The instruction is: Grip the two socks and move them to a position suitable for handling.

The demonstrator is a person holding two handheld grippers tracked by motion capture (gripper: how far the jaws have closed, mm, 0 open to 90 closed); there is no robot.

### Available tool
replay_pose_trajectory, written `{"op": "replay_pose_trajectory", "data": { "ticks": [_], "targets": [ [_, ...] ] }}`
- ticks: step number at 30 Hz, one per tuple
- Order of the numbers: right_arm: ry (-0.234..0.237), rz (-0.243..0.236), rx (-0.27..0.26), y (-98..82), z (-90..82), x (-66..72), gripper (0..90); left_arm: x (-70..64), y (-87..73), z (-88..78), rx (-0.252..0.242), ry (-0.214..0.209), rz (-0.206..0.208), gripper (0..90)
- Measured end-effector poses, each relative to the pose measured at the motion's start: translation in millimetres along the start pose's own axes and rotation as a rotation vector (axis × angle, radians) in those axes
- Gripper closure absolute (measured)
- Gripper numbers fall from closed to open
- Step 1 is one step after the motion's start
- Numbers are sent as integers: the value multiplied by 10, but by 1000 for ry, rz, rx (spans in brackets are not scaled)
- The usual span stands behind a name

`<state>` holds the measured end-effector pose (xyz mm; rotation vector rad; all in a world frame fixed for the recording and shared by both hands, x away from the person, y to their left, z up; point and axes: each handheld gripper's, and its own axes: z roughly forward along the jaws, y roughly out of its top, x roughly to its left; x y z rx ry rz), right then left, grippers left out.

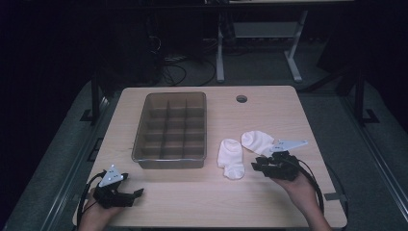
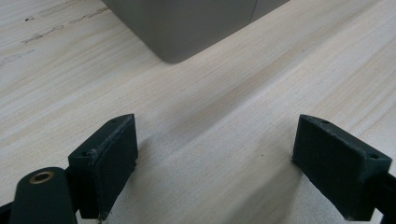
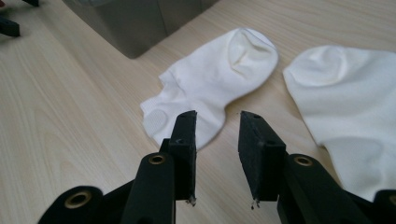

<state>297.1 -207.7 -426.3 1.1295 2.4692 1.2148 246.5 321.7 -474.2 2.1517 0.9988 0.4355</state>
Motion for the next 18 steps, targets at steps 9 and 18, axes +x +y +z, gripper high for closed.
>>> {"op": "replay_pose_trajectory", "data": {
  "ticks": [9,18],
  "targets": [
    [39,-38,22,155,179,113,661,0,0,0,0,0,0,135],
    [75,-56,75,176,406,167,655,0,0,0,0,0,0,135]
  ]
}}
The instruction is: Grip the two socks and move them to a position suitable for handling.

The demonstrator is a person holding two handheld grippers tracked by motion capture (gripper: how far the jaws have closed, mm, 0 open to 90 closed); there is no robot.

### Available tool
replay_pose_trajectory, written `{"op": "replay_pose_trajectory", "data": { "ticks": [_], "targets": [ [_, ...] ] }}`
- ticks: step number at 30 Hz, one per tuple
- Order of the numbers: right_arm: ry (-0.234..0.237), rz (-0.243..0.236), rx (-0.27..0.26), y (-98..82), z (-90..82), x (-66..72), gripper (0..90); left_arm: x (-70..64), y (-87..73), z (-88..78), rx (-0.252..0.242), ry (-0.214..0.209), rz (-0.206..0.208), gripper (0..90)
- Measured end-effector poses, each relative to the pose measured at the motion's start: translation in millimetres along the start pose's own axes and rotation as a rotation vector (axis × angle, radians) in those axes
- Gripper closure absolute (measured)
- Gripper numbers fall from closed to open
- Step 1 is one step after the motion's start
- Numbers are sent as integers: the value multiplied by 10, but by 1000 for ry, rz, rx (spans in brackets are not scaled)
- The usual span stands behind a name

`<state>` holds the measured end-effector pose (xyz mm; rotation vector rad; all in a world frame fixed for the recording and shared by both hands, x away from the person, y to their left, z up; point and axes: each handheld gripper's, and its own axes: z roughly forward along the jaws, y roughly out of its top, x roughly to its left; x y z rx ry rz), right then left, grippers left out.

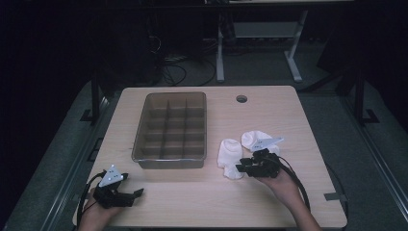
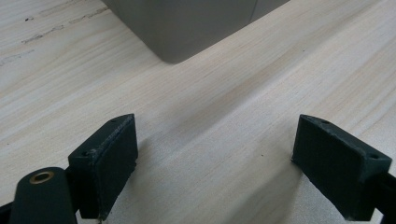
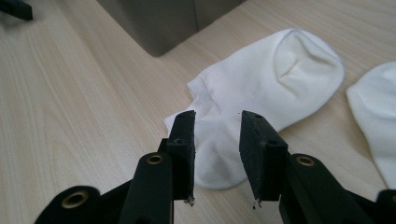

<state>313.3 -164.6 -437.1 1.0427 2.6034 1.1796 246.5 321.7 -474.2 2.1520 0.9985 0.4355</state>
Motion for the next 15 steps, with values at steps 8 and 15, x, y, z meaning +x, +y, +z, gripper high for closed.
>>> {"op": "replay_pose_trajectory", "data": {
  "ticks": [8,15],
  "targets": [
    [18,-11,33,-51,127,13,655,1,1,0,1,0,0,135],
    [23,-37,63,-66,222,50,658,1,1,1,0,-1,0,135]
  ]
}}
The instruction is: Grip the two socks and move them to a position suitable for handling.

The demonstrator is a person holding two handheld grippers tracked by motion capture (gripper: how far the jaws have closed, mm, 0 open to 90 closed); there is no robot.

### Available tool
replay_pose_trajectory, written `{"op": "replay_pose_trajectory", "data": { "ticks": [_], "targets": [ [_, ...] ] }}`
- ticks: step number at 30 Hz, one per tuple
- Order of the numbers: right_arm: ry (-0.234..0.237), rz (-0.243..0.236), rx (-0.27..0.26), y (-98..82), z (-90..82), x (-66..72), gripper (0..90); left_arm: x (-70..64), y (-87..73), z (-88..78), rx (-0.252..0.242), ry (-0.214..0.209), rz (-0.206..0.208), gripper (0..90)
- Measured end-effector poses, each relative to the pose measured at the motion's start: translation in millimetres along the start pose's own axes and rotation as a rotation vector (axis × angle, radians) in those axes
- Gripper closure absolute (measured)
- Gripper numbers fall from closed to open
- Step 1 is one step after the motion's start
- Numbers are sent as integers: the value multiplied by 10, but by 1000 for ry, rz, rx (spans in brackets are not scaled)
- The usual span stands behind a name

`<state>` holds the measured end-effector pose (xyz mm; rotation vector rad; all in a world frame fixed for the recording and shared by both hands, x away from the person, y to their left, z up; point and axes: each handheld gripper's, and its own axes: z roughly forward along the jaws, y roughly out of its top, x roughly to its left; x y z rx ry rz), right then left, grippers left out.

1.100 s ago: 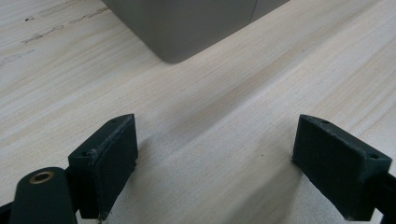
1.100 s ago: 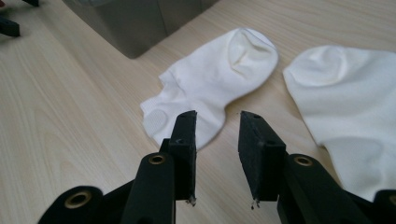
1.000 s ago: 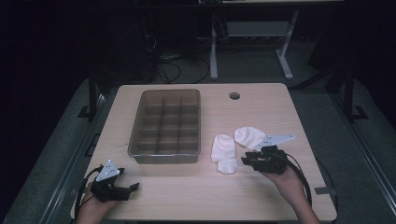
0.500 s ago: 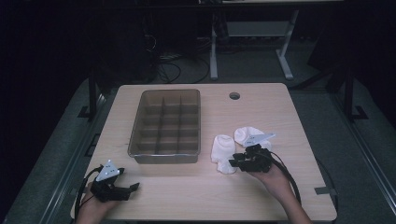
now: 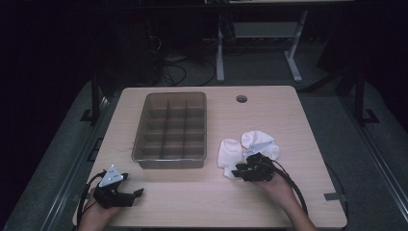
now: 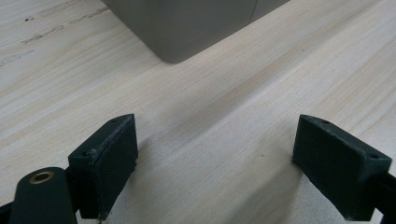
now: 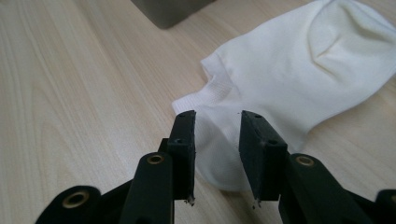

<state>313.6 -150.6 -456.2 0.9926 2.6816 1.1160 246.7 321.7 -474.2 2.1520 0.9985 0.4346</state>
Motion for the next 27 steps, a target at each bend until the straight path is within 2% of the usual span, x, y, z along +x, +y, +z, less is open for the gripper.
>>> {"op": "replay_pose_trajectory", "data": {
  "ticks": [6,8,14,17,22,27],
  "targets": [
    [-21,-21,38,-11,59,19,673,0,1,0,1,0,0,135],
    [-31,-35,35,-21,67,26,696,0,1,0,1,0,0,135],
    [-82,-78,29,-44,74,70,836,0,1,1,1,0,0,135],
    [-80,-88,29,-46,76,81,863,0,1,0,1,0,0,135],
    [-66,-71,30,-42,69,60,871,1,1,1,1,0,0,135],
    [-48,-50,-5,-19,4,44,874,1,1,1,1,0,0,135]
  ]
}}
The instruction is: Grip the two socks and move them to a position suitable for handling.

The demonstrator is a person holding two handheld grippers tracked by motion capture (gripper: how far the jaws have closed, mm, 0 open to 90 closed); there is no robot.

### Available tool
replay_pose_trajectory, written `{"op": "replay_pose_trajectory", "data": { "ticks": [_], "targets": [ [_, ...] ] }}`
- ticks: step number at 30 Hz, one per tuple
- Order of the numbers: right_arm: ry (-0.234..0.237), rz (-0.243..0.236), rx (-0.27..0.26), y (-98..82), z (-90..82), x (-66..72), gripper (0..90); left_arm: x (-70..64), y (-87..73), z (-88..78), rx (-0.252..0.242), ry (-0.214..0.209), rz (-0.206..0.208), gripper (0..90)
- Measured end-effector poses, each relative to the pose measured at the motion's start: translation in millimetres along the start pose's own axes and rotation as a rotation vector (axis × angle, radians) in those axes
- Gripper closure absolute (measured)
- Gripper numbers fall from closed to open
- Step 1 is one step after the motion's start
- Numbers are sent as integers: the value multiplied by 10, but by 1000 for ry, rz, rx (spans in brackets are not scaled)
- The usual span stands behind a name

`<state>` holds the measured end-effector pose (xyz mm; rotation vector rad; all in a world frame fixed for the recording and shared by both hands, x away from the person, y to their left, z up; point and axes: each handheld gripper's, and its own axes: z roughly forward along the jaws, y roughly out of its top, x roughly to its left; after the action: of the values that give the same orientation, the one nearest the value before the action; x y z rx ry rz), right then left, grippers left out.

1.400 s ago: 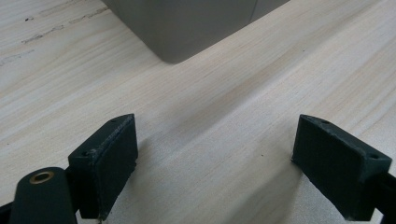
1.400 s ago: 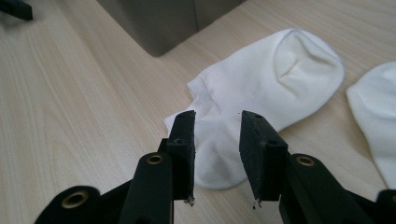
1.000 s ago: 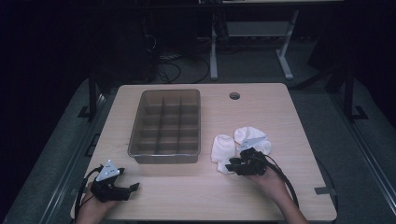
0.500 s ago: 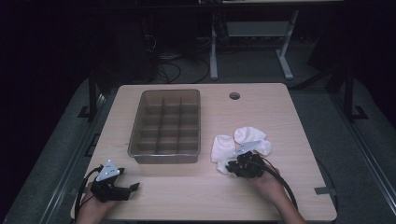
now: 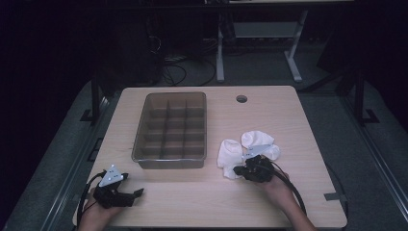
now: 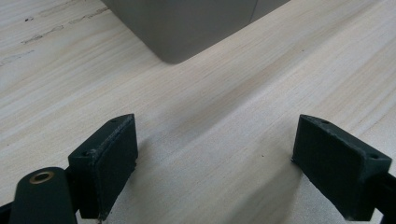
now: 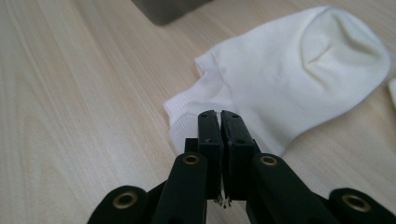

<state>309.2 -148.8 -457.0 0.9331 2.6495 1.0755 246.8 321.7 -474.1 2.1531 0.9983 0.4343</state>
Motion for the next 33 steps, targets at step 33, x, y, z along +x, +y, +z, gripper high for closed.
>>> {"op": "replay_pose_trajectory", "data": {
  "ticks": [33],
  "targets": [
    [122,-30,-112,48,-320,406,873,1,1,3,-2,0,0,135]
  ]
}}
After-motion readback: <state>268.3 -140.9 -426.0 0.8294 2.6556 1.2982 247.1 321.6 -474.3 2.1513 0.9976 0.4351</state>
